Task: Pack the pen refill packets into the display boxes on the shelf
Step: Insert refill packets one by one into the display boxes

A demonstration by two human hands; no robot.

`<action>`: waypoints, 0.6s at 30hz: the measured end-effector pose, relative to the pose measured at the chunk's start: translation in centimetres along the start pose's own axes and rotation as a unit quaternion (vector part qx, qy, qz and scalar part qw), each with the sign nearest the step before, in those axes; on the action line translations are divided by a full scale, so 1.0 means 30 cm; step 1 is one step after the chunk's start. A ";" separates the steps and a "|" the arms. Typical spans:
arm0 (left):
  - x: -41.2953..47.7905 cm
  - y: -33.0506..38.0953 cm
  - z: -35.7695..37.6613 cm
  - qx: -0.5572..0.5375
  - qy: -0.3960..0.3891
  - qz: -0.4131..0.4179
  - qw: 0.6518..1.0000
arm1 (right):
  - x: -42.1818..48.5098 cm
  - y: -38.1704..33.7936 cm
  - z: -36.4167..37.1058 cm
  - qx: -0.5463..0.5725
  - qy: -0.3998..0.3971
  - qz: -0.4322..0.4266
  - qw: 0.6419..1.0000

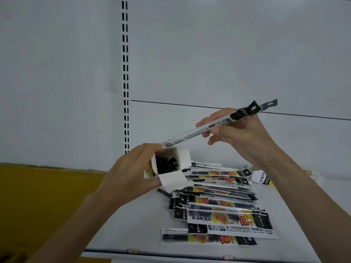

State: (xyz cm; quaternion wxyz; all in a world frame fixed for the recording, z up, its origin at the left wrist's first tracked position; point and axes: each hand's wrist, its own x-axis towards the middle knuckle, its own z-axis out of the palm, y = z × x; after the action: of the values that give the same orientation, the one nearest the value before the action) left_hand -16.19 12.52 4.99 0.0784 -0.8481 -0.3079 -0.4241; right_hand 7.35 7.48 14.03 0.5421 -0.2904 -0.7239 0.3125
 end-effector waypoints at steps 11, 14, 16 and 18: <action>0.020 0.002 0.017 0.029 0.072 -0.018 0.997 | -0.004 0.038 0.015 -0.025 0.019 -0.021 0.999; 0.020 0.008 0.030 0.027 0.070 -0.019 0.997 | -0.007 0.051 0.033 -0.142 0.003 0.002 0.990; 0.020 0.016 0.039 0.024 0.069 -0.013 0.997 | -0.005 0.065 0.050 -0.188 -0.020 0.030 0.981; 0.021 0.028 0.046 0.017 0.072 -0.005 0.997 | -0.005 0.077 0.070 -0.203 -0.059 0.055 0.976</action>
State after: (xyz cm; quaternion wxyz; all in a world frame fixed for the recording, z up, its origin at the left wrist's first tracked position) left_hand -14.49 12.67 4.72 0.1131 -0.8121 -0.3129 -0.4794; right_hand 5.56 8.54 11.72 0.4104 -0.4147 -0.7859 0.2048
